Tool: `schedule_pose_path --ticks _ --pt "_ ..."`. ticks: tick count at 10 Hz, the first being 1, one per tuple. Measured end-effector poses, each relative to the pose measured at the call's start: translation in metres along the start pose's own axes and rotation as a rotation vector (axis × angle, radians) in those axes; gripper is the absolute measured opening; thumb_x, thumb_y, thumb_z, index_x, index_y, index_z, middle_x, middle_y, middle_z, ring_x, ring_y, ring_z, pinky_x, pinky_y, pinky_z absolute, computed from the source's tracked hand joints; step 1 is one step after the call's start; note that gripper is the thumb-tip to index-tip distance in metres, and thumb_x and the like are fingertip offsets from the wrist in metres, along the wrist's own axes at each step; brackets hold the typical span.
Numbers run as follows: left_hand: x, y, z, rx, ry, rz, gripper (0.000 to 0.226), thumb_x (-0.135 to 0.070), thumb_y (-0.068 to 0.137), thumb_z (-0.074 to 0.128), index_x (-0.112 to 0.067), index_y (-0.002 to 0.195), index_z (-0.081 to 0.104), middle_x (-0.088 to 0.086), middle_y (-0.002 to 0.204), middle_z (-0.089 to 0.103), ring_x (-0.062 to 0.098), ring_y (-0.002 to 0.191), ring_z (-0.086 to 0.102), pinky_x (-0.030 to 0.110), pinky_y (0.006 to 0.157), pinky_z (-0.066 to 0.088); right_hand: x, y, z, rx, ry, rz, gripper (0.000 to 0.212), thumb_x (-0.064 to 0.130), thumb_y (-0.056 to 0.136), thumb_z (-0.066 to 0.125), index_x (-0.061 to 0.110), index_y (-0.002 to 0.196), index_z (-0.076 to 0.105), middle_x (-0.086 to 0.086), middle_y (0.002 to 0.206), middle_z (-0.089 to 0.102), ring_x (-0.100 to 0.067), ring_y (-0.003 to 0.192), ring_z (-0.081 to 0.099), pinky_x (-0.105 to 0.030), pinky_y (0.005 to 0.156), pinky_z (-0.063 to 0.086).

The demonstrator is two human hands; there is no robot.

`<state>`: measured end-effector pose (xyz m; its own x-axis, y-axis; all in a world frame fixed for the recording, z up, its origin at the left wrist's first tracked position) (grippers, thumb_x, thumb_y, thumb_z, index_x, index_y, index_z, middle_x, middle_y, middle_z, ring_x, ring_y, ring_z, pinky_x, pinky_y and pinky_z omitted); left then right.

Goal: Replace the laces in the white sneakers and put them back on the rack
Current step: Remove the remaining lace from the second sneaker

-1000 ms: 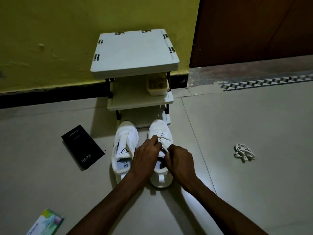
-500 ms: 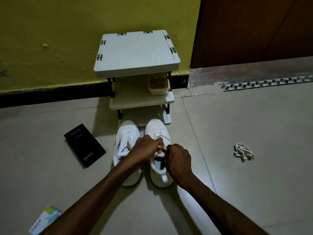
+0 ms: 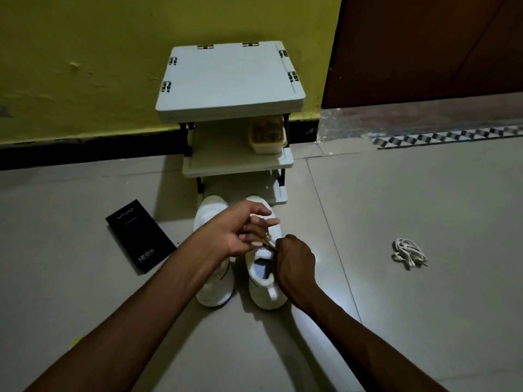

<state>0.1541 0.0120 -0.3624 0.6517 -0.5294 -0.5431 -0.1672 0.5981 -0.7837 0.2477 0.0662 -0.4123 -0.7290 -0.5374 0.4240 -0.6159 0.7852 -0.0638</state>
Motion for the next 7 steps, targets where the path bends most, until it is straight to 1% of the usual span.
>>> schedule_pose_path --ticks 1,2,3,4,5,6,7 --pt "-0.029 -0.006 -0.019 -0.466 1.311 0.301 0.037 -0.041 0.086 0.068 -0.011 0.106 0.069 0.003 0.086 0.067 0.016 0.072 0.061 0.024 0.058 0.041 -0.002 0.002 -0.001 0.004 -0.001 -0.002 0.01 0.017 0.091 0.055 0.01 0.088 0.062 -0.007 0.094 0.063 -0.023 0.085 0.06 -0.02 0.05 0.021" --pt "-0.033 -0.01 -0.023 -0.618 1.82 0.326 0.041 -0.042 0.079 0.076 -0.013 0.106 0.067 0.006 0.108 0.065 0.023 0.099 0.063 0.03 0.07 0.041 -0.001 0.002 0.001 0.019 0.007 -0.003 0.011 0.017 0.09 0.055 0.01 0.089 0.063 -0.007 0.094 0.064 -0.023 0.086 0.062 -0.023 0.057 0.03" --pt "-0.026 -0.004 -0.012 -0.271 1.556 0.508 0.021 -0.036 0.087 0.07 -0.017 0.081 0.076 0.005 0.087 0.069 0.016 0.082 0.062 0.032 0.068 0.042 -0.002 0.002 0.0 0.015 0.012 0.006 0.013 0.015 0.089 0.057 0.013 0.077 0.058 -0.007 0.087 0.061 -0.023 0.076 0.056 -0.021 0.05 0.024" --pt "-0.027 -0.016 -0.007 0.009 0.749 0.592 0.03 -0.019 0.095 0.059 -0.015 0.068 0.07 -0.002 0.086 0.063 0.015 0.091 0.058 0.034 0.082 0.046 -0.009 0.004 -0.004 0.024 -0.024 0.014 0.035 0.015 0.087 0.057 0.02 0.061 0.035 0.003 0.069 0.044 -0.018 0.067 0.044 -0.02 0.046 0.017" --pt "-0.01 -0.007 -0.01 0.186 -0.158 0.414 0.022 -0.01 0.094 0.053 -0.008 0.073 0.056 0.006 0.081 0.061 0.018 0.082 0.059 0.033 0.079 0.057 -0.015 0.005 -0.007 0.053 -0.057 0.033 0.034 0.016 0.086 0.059 0.02 0.062 0.037 0.002 0.071 0.047 -0.018 0.065 0.043 -0.023 0.048 0.022" --pt "0.002 0.004 -0.01 0.193 -0.436 0.346 0.019 -0.019 0.09 0.053 -0.011 0.073 0.049 0.003 0.065 0.054 0.009 0.054 0.049 0.024 0.059 0.052 -0.015 0.006 -0.009 0.043 -0.065 0.049 0.035 0.014 0.086 0.058 0.02 0.061 0.035 0.0 0.069 0.049 -0.02 0.065 0.045 -0.025 0.048 0.023" --pt "0.012 0.021 -0.007 0.075 -0.509 0.317 0.038 -0.027 0.106 0.035 -0.016 0.07 0.042 -0.005 0.046 0.038 0.004 0.033 0.027 0.017 0.037 0.025 -0.008 0.005 -0.008 0.037 -0.1 0.026 0.019 0.013 0.089 0.056 0.016 0.071 0.05 -0.003 0.079 0.058 -0.026 0.077 0.059 -0.024 0.05 0.024"
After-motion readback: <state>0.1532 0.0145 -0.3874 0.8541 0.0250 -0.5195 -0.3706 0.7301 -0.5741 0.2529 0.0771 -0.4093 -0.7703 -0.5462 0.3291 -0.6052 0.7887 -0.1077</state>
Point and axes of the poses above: each hand's wrist, its own y-axis towards the middle knuckle, its own z-axis out of the palm, x = y × z, the point moved 7 cm from there along y, towards the middle knuckle
